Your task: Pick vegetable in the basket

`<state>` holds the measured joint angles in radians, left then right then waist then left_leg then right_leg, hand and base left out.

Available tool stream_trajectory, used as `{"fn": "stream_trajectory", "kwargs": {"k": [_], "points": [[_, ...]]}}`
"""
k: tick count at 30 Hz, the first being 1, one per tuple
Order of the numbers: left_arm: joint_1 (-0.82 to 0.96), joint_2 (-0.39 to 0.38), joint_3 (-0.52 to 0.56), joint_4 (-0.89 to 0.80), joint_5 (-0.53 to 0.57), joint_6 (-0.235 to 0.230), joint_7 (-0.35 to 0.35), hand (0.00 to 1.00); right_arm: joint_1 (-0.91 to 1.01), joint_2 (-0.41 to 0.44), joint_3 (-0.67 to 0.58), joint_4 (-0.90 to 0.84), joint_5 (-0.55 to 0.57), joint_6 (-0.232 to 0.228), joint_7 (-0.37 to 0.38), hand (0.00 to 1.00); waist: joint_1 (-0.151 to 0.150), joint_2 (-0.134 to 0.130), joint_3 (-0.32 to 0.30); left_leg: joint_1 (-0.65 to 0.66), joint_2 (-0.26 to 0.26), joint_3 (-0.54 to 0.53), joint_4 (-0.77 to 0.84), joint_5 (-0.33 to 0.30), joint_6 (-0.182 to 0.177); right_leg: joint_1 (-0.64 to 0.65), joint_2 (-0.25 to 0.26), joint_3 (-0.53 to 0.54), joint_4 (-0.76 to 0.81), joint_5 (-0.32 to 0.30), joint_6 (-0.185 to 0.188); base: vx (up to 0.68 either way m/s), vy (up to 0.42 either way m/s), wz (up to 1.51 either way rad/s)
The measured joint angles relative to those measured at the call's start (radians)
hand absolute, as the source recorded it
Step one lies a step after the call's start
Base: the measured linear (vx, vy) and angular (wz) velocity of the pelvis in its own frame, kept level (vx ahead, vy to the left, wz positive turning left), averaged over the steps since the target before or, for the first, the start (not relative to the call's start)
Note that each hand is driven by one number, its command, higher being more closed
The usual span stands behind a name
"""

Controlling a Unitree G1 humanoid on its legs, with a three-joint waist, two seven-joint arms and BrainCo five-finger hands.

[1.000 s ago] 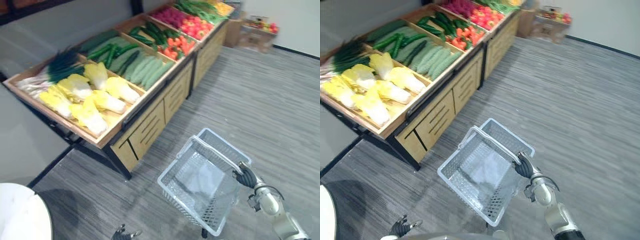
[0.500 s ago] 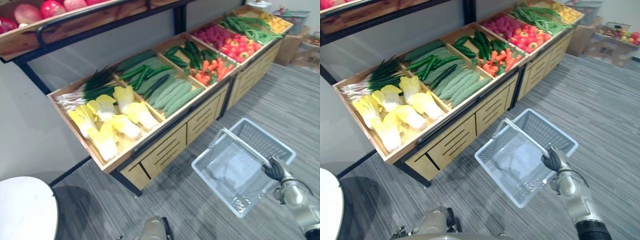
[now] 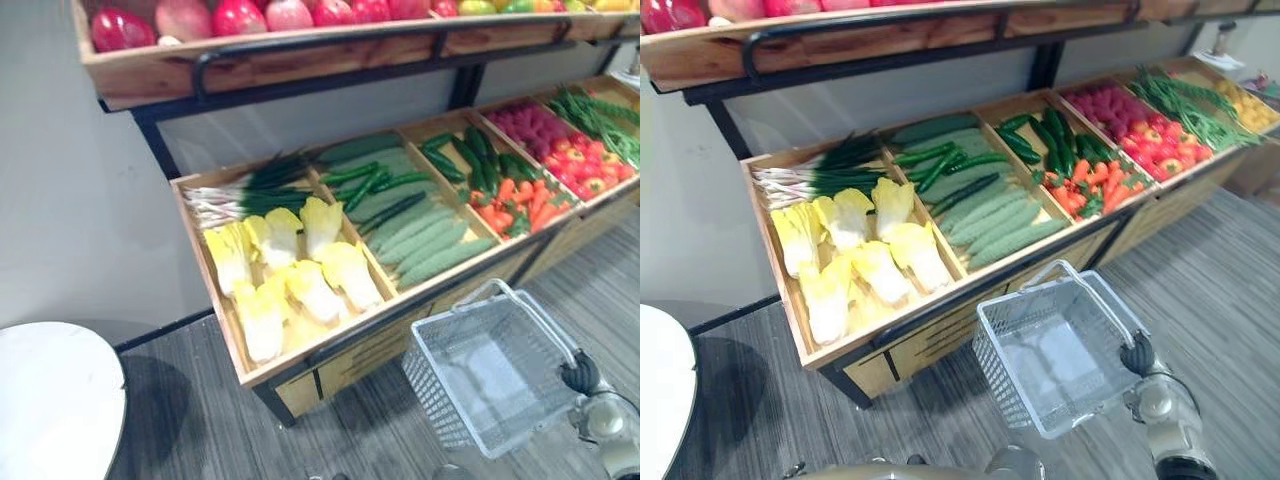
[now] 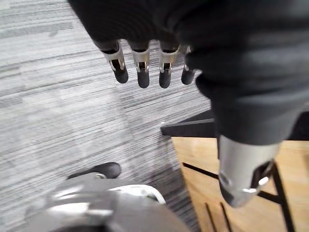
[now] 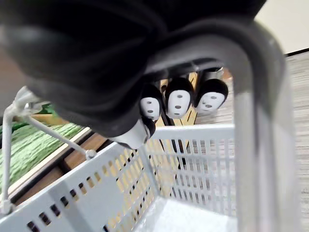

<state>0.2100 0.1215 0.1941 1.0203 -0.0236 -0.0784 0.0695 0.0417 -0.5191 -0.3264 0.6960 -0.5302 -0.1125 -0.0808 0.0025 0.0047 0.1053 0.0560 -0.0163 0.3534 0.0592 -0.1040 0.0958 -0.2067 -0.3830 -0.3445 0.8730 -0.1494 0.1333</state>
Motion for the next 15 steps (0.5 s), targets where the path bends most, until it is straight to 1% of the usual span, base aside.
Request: {"fn": "stream_trajectory", "kwargs": {"k": [1,2,3,4,5,6,7,8,9,10,11,12,13,15], "points": [[-0.010,-0.001,0.001,-0.005,-0.003,-0.003,0.002,0.00,-0.003,0.002,-0.039,0.037,0.002,0.000,-0.004,1.00,-0.003,0.002,0.002,0.000,0.001,-0.025,-0.001,0.000,-0.007,0.000,0.008,0.014,-0.076,0.001,0.001,0.26,-0.136,1.24],[-0.033,0.000,0.006,-0.007,-0.005,-0.009,0.004,0.00,-0.006,0.007,-0.123,0.118,0.024,0.007,-0.010,1.00,-0.006,0.002,0.002,-0.003,0.007,-0.068,0.000,0.001,-0.021,0.002,0.036,0.080,-0.246,0.006,0.009,0.24,-0.190,1.12],[-0.050,0.001,0.019,-0.003,-0.009,-0.007,0.007,0.00,-0.014,0.020,-0.215,0.206,0.042,0.019,-0.024,1.00,-0.002,0.000,0.001,-0.015,0.014,-0.112,0.006,-0.001,-0.039,0.005,0.058,0.167,-0.404,0.023,0.015,0.22,-0.216,1.06],[-0.055,0.002,0.025,-0.003,-0.012,-0.007,0.010,0.00,-0.018,0.029,-0.262,0.244,0.052,0.024,-0.032,1.00,-0.004,-0.003,0.001,-0.025,0.018,-0.134,0.011,-0.002,-0.049,0.004,0.066,0.215,-0.465,0.037,0.011,0.17,-0.283,1.03],[-0.068,0.002,0.033,0.000,-0.013,-0.007,0.014,0.00,-0.017,0.047,-0.339,0.309,0.073,0.036,-0.044,1.00,-0.006,-0.008,0.002,-0.042,0.029,-0.180,0.018,-0.001,-0.075,0.004,0.081,0.301,-0.548,0.074,0.009,0.15,-0.351,1.07],[-0.074,0.010,0.044,0.007,-0.013,-0.007,0.015,0.00,-0.014,0.075,-0.418,0.372,0.092,0.048,-0.044,1.00,-0.011,-0.020,0.002,-0.053,0.042,-0.226,0.019,0.004,-0.108,0.012,0.099,0.363,-0.604,0.121,0.023,0.15,-0.392,1.07],[-0.075,0.018,0.052,0.012,-0.013,-0.007,0.016,0.00,-0.010,0.093,-0.450,0.396,0.102,0.055,-0.045,1.00,-0.016,-0.031,0.002,-0.053,0.046,-0.247,0.018,0.005,-0.124,0.026,0.102,0.376,-0.634,0.159,0.033,0.17,-0.592,1.05],[-0.072,0.042,0.073,0.022,-0.015,-0.006,0.022,0.00,0.005,0.127,-0.495,0.435,0.113,0.069,-0.045,1.00,-0.025,-0.068,0.001,-0.053,0.050,-0.284,0.014,0.004,-0.161,0.059,0.096,0.362,-0.667,0.186,0.073,0.15,-0.658,0.73],[-0.067,0.029,0.103,0.043,-0.015,-0.006,0.026,0.00,0.005,0.143,-0.531,0.465,0.120,0.086,-0.045,1.00,-0.021,-0.064,-0.001,-0.053,0.089,-0.299,0.007,0.005,-0.198,0.094,0.119,0.323,-0.717,0.136,0.080,0.15,-0.657,0.54],[-0.069,0.012,0.127,0.059,-0.016,-0.005,0.026,0.00,0.004,0.146,-0.552,0.471,0.132,0.093,-0.046,1.00,-0.020,-0.041,-0.005,-0.054,0.122,-0.309,-0.008,0.015,-0.219,0.114,0.149,0.282,-0.764,0.123,0.069,0.10,-0.490,0.29],[-0.073,-0.014,0.148,0.074,-0.023,-0.005,0.025,0.00,0.004,0.143,-0.578,0.470,0.147,0.099,-0.046,1.00,-0.029,-0.006,-0.002,-0.055,0.162,-0.321,-0.030,0.030,-0.239,0.131,0.184,0.246,-0.788,0.131,0.057,0.07,-0.335,0.43],[-0.077,-0.034,0.169,0.079,-0.044,-0.005,0.026,0.00,0.021,0.142,-0.608,0.470,0.156,0.108,-0.047,1.00,-0.034,0.019,-0.004,-0.053,0.193,-0.329,-0.054,0.052,-0.260,0.147,0.213,0.212,-0.797,0.128,0.048,0.04,-0.421,0.70],[-0.076,-0.048,0.188,0.078,-0.055,-0.007,0.024,0.00,0.048,0.144,-0.628,0.470,0.179,0.129,-0.054,1.00,-0.028,0.038,-0.004,-0.054,0.227,-0.332,-0.078,0.086,-0.274,0.161,0.251,0.176,-0.796,0.116,0.026,0.00,-0.293,0.65],[-0.075,-0.053,0.219,0.080,-0.080,-0.006,0.024,0.00,0.054,0.147,-0.629,0.470,0.191,0.135,-0.076,1.00,-0.028,0.039,-0.005,-0.062,0.247,-0.329,-0.090,0.124,-0.272,0.156,0.271,0.148,-0.785,0.104,0.005,-0.02,-0.211,0.50]]}}
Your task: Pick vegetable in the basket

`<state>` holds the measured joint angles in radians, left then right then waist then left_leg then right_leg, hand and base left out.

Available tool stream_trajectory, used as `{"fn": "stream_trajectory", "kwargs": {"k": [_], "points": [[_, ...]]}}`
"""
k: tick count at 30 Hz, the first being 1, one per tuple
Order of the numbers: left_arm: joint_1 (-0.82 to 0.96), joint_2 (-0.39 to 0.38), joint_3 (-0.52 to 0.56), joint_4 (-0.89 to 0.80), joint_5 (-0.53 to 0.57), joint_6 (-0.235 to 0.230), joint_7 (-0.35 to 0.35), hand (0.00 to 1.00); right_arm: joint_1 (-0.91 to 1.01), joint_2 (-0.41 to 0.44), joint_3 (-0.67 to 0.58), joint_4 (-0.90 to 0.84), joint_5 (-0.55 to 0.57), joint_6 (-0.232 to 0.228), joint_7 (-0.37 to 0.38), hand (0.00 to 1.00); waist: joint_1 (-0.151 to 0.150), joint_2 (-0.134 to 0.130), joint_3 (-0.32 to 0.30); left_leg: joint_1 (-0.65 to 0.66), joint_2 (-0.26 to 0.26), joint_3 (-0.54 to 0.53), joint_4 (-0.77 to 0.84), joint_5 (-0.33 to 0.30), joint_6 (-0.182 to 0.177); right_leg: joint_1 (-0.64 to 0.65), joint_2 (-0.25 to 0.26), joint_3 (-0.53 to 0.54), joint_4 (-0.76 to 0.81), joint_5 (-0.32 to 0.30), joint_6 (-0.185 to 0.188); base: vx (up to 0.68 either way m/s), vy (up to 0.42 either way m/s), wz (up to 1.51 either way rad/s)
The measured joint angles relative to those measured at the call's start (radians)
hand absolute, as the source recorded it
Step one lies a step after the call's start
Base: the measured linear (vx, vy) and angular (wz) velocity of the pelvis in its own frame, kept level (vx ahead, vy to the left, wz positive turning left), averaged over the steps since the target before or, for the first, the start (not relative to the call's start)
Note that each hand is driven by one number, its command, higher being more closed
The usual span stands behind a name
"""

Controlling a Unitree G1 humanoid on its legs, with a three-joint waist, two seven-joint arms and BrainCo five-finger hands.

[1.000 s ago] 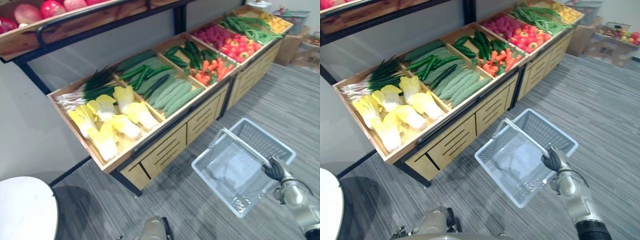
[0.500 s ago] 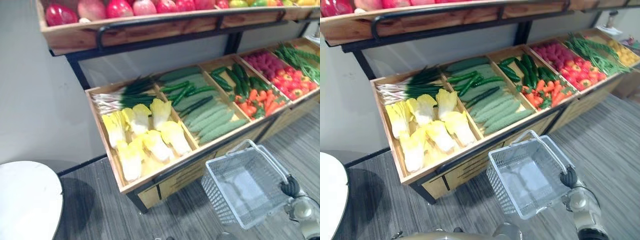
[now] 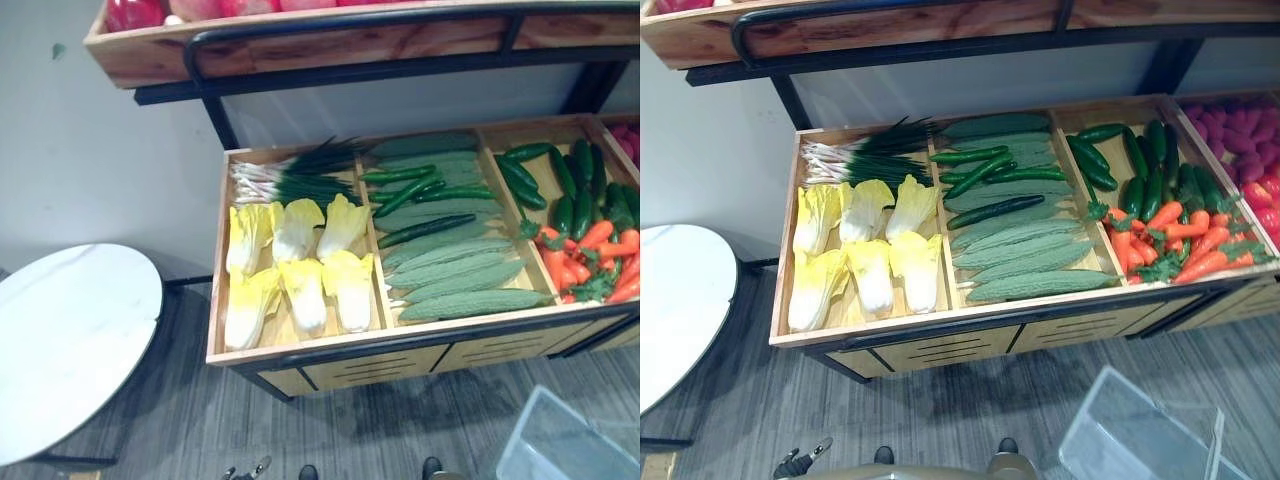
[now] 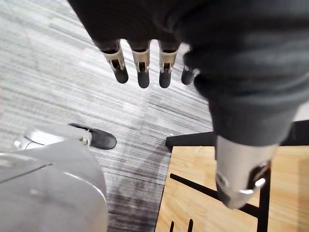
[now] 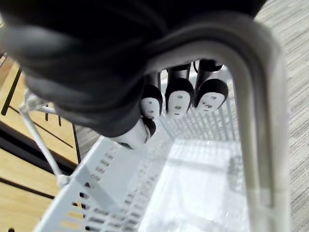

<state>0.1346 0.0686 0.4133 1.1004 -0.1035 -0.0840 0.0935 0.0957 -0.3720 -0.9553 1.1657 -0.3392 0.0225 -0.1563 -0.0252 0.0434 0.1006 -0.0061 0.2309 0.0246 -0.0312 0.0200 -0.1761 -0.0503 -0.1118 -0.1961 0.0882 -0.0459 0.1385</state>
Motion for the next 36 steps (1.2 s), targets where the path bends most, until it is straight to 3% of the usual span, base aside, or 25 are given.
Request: {"fn": "stream_trajectory", "kwargs": {"k": [4,7,10,12,17,18,22,28,30,31,32,33,36], "points": [[0.000,-0.005,0.059,0.002,-0.012,0.001,0.017,0.00,0.011,0.048,-0.009,-0.055,0.076,-0.019,-0.065,1.00,0.002,-0.019,0.006,-0.013,-0.018,0.163,-0.039,0.107,0.043,-0.019,-0.017,-0.034,0.018,-0.031,-0.029,-0.11,-0.066,0.29],[0.007,-0.005,0.066,-0.010,-0.012,0.001,0.023,0.00,0.009,0.061,0.006,-0.059,0.093,-0.030,-0.076,1.00,0.002,-0.009,0.000,-0.014,-0.024,0.181,-0.036,0.102,0.049,-0.018,-0.020,-0.034,0.019,-0.031,-0.027,-0.10,0.020,0.07],[0.014,-0.009,0.063,-0.114,-0.011,0.003,0.047,0.00,0.031,0.104,0.040,-0.088,0.103,-0.036,-0.070,1.00,0.001,0.011,-0.009,-0.031,-0.030,0.188,-0.035,0.057,0.060,-0.020,-0.017,-0.039,0.002,-0.021,-0.014,-0.07,0.052,0.10],[0.055,-0.012,0.013,-0.332,0.081,-0.005,0.119,0.00,0.066,0.174,0.092,-0.159,0.103,-0.040,-0.064,1.00,0.004,0.020,-0.017,-0.064,-0.040,0.185,-0.040,0.058,0.061,-0.017,-0.022,-0.046,-0.045,0.005,-0.011,-0.03,0.089,0.14],[0.118,-0.007,-0.046,-0.650,0.323,-0.052,0.249,0.00,0.115,0.258,0.149,-0.221,0.102,-0.059,-0.069,1.00,0.013,0.020,-0.032,-0.040,-0.067,0.197,-0.067,0.065,0.067,-0.004,-0.048,-0.044,-0.050,0.031,0.000,0.07,0.049,0.03],[0.132,-0.009,-0.059,-0.720,0.361,-0.067,0.276,0.00,0.125,0.276,0.159,-0.220,0.102,-0.064,-0.071,1.00,0.026,0.020,-0.032,-0.025,-0.068,0.207,-0.068,0.067,0.066,0.008,-0.050,-0.040,-0.054,0.037,0.004,0.12,0.012,-0.14],[0.153,-0.031,-0.141,-0.924,0.436,-0.096,0.343,0.00,0.138,0.286,0.233,-0.234,0.100,-0.100,-0.073,1.00,0.031,0.005,-0.035,-0.004,-0.066,0.213,-0.068,0.064,0.065,0.031,-0.048,-0.042,-0.061,0.038,0.005,0.10,-0.001,-0.02],[0.142,-0.031,-0.251,-1.014,0.521,-0.123,0.361,0.00,0.124,0.299,0.310,-0.248,0.100,-0.111,-0.074,1.00,0.032,-0.017,-0.051,0.033,-0.047,0.252,-0.071,0.054,0.057,0.057,-0.033,-0.023,-0.080,0.038,0.005,0.03,-0.017,-0.13],[0.140,-0.031,-0.252,-1.014,0.521,-0.123,0.368,0.00,0.125,0.303,0.318,-0.246,0.100,-0.111,-0.075,1.00,0.031,-0.031,-0.046,0.036,-0.043,0.263,-0.071,0.053,0.055,0.057,-0.029,-0.018,-0.086,0.039,0.002,0.00,-0.015,-0.14],[0.139,-0.031,-0.253,-1.014,0.521,-0.122,0.371,0.00,0.125,0.303,0.321,-0.245,0.100,-0.111,-0.076,1.00,0.032,-0.024,-0.051,0.039,-0.043,0.267,-0.071,0.052,0.054,0.057,-0.029,-0.014,-0.087,0.040,0.002,0.00,0.001,-0.14],[0.134,-0.031,-0.258,-1.014,0.521,-0.117,0.375,0.00,0.129,0.303,0.332,-0.245,0.100,-0.109,-0.076,1.00,0.031,-0.038,-0.046,0.042,-0.042,0.269,-0.071,0.051,0.053,0.058,-0.028,-0.014,-0.088,0.040,0.002,0.00,0.003,-0.07],[0.124,-0.030,-0.269,-1.013,0.521,-0.109,0.379,0.00,0.129,0.303,0.335,-0.241,0.100,-0.108,-0.077,1.00,0.031,-0.030,-0.054,0.045,-0.042,0.269,-0.071,0.050,0.051,0.060,-0.026,-0.014,-0.092,0.040,0.002,0.00,0.000,0.00],[0.088,-0.028,-0.283,-1.007,0.550,-0.098,0.390,0.00,0.122,0.303,0.336,-0.211,0.100,-0.108,-0.079,1.00,0.029,-0.040,-0.061,0.047,-0.040,0.270,-0.071,0.046,0.047,0.069,-0.021,-0.014,-0.112,0.045,0.000,0.00,0.000,0.00]]}}
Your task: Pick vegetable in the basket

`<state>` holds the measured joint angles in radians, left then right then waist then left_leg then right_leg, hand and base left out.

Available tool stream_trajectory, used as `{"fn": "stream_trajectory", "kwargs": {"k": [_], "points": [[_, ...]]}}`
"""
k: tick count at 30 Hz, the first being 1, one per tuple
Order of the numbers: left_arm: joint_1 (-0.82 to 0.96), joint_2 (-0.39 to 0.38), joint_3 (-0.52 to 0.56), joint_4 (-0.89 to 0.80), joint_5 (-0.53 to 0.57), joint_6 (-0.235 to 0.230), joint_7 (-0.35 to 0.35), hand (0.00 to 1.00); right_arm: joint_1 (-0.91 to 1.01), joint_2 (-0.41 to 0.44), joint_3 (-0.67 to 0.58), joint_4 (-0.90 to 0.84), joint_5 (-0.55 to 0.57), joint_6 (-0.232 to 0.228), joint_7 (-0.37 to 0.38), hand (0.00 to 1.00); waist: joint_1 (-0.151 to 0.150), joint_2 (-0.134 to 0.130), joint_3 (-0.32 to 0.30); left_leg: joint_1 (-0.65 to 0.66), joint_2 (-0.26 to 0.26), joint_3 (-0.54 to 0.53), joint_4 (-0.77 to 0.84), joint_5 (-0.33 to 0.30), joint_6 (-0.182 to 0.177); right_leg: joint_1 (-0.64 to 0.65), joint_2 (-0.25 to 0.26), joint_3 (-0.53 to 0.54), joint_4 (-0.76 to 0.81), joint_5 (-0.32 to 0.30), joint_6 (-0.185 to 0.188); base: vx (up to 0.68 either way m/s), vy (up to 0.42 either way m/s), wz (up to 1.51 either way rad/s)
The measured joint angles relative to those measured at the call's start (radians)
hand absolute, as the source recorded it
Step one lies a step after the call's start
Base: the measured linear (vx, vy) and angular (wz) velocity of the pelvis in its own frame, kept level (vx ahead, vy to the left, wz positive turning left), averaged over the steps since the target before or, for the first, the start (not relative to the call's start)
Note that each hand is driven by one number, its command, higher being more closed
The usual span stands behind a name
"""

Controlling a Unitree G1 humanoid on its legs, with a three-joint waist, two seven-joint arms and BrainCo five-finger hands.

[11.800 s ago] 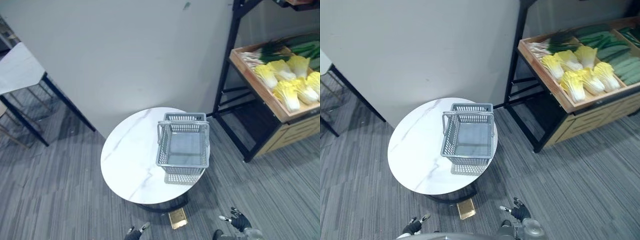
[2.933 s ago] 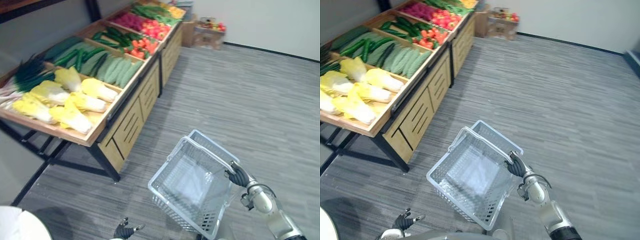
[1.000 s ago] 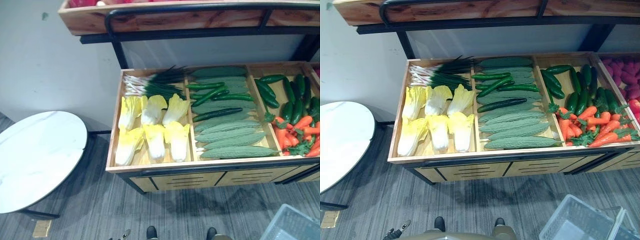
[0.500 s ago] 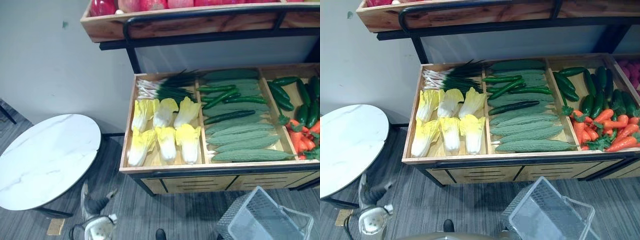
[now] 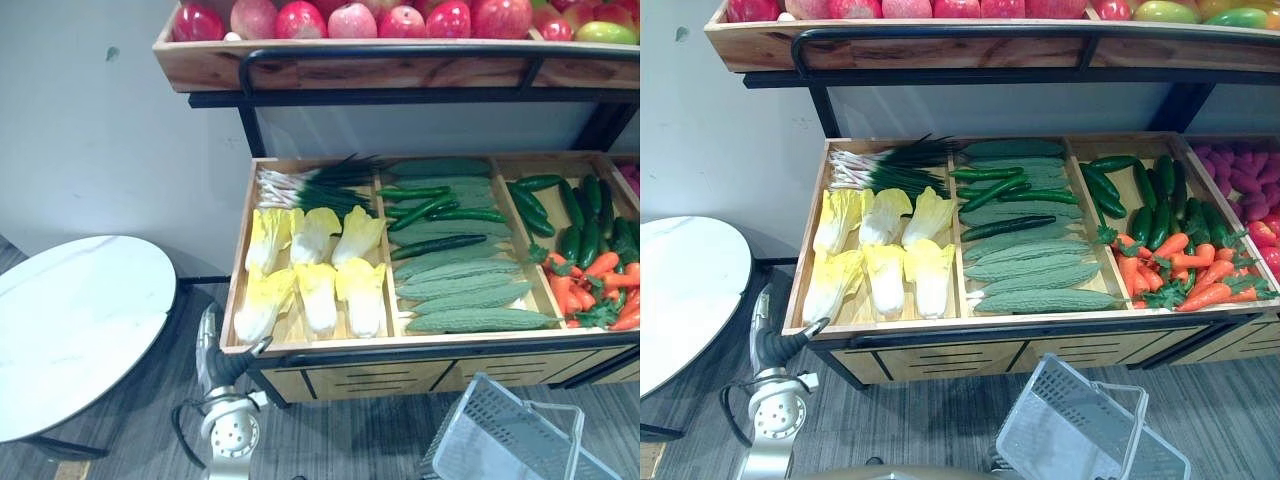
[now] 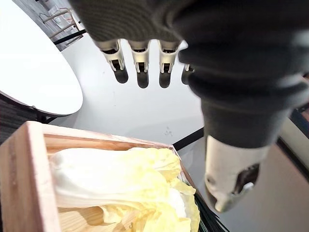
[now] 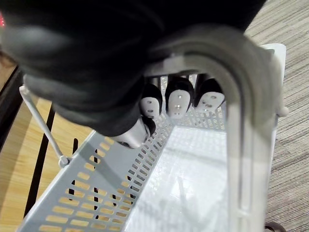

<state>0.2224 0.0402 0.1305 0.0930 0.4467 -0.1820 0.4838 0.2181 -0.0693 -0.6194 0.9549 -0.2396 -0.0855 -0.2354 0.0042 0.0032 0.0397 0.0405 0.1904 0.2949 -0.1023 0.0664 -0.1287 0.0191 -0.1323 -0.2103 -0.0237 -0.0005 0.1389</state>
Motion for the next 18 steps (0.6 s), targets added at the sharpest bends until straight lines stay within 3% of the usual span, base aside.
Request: {"fn": "stream_trajectory", "kwargs": {"k": [7,12,18], "points": [[-0.116,0.014,0.016,0.130,0.009,0.067,0.053,0.00,-0.019,-0.001,0.013,0.007,-0.030,0.016,-0.002,1.00,-0.011,-0.004,-0.004,0.017,0.009,0.035,0.000,-0.009,-0.010,0.005,0.010,0.033,-0.022,0.012,-0.003,0.04,-0.001,-0.15],[-0.170,0.054,0.029,0.223,0.010,0.099,0.061,0.00,-0.047,-0.014,0.041,0.025,-0.049,0.015,-0.003,1.00,-0.030,-0.004,-0.004,0.020,0.014,0.057,0.001,-0.014,-0.015,0.002,0.022,0.055,-0.040,0.023,-0.007,0.03,-0.006,-0.14],[-0.203,0.080,0.040,0.303,0.009,0.130,0.058,0.00,-0.048,-0.034,0.040,0.045,-0.066,0.018,-0.005,1.00,-0.032,-0.002,-0.005,0.021,0.015,0.065,0.003,-0.017,-0.018,0.001,0.022,0.059,-0.044,0.023,-0.007,0.01,0.000,-0.01]]}}
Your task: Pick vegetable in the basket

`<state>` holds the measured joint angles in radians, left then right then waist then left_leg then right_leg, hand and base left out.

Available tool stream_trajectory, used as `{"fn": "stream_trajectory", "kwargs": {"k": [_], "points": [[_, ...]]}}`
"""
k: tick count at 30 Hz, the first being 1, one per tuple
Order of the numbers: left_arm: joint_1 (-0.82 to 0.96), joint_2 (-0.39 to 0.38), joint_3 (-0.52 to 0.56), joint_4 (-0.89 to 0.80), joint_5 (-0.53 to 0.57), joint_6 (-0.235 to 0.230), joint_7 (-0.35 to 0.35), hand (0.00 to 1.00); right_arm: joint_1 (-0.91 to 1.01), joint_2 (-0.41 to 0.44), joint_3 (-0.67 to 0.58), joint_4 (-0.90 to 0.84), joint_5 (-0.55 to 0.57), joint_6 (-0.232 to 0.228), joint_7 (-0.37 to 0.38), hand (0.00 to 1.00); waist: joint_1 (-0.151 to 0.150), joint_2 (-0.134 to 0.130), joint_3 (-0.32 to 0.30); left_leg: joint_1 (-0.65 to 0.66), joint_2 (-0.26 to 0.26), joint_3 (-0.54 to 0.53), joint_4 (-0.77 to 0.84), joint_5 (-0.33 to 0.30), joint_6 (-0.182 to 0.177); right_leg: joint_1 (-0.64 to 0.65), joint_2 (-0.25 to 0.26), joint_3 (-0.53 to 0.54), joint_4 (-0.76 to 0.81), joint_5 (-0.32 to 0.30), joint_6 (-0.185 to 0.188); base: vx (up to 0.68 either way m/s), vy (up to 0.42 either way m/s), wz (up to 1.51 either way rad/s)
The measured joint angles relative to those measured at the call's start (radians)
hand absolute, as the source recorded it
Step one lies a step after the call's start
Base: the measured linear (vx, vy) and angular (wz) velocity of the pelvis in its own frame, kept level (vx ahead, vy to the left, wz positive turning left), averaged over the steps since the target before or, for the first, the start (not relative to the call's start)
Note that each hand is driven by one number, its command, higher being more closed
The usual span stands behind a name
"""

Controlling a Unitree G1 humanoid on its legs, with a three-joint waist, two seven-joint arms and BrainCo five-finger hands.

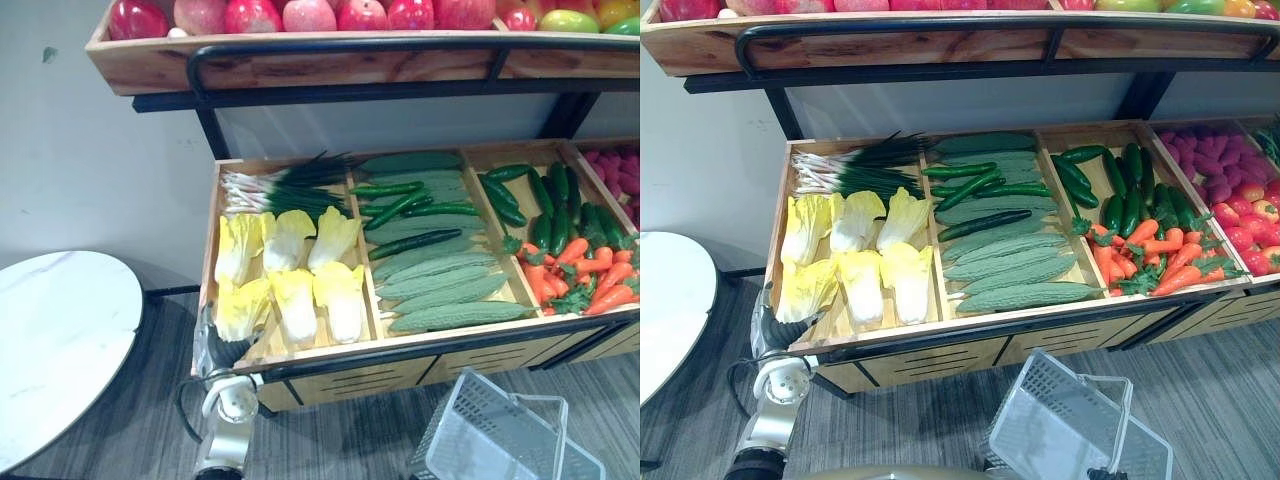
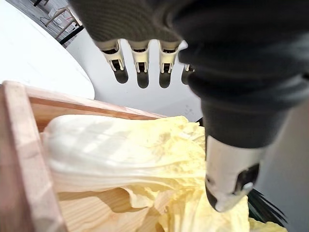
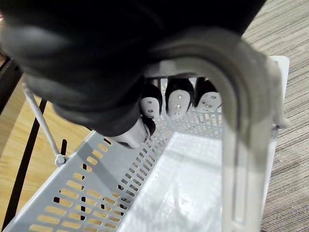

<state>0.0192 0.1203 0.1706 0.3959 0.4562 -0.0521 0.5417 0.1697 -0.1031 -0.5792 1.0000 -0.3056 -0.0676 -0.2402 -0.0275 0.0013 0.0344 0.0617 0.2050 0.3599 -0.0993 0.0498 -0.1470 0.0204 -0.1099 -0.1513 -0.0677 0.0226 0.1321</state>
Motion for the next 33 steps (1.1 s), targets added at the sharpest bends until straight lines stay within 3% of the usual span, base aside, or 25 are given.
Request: {"fn": "stream_trajectory", "kwargs": {"k": [13,20,29,33], "points": [[-0.070,0.009,0.034,0.169,0.000,0.055,0.003,0.00,-0.003,-0.023,-0.001,0.001,0.000,0.004,-0.003,1.00,0.000,0.003,0.001,-0.009,-0.003,0.014,-0.002,-0.004,0.001,-0.021,-0.002,0.013,-0.001,0.003,0.003,0.00,0.001,-0.03],[-0.147,0.061,0.035,0.288,0.000,0.062,0.012,0.00,-0.051,-0.071,-0.001,0.025,-0.001,0.004,-0.004,1.00,0.001,0.019,0.015,-0.043,-0.003,0.038,0.003,-0.003,0.000,-0.071,-0.001,0.038,0.005,0.009,0.003,0.02,-0.002,-0.09],[-0.243,0.089,0.044,0.399,0.005,0.063,0.071,0.00,-0.126,-0.115,0.001,0.033,-0.010,0.003,-0.023,1.00,0.000,0.045,0.069,-0.083,-0.003,0.074,0.003,0.001,0.002,-0.163,0.001,0.085,0.049,0.012,0.002,-0.01,-0.004,-0.14],[-0.314,0.124,0.054,0.435,0.004,0.062,0.095,0.00,-0.153,-0.122,0.012,0.033,-0.010,0.002,-0.037,1.00,0.002,0.036,0.103,-0.118,0.000,0.094,0.003,0.014,0.005,-0.219,0.006,0.103,0.066,0.020,-0.003,-0.05,-0.012,-0.12]]}}
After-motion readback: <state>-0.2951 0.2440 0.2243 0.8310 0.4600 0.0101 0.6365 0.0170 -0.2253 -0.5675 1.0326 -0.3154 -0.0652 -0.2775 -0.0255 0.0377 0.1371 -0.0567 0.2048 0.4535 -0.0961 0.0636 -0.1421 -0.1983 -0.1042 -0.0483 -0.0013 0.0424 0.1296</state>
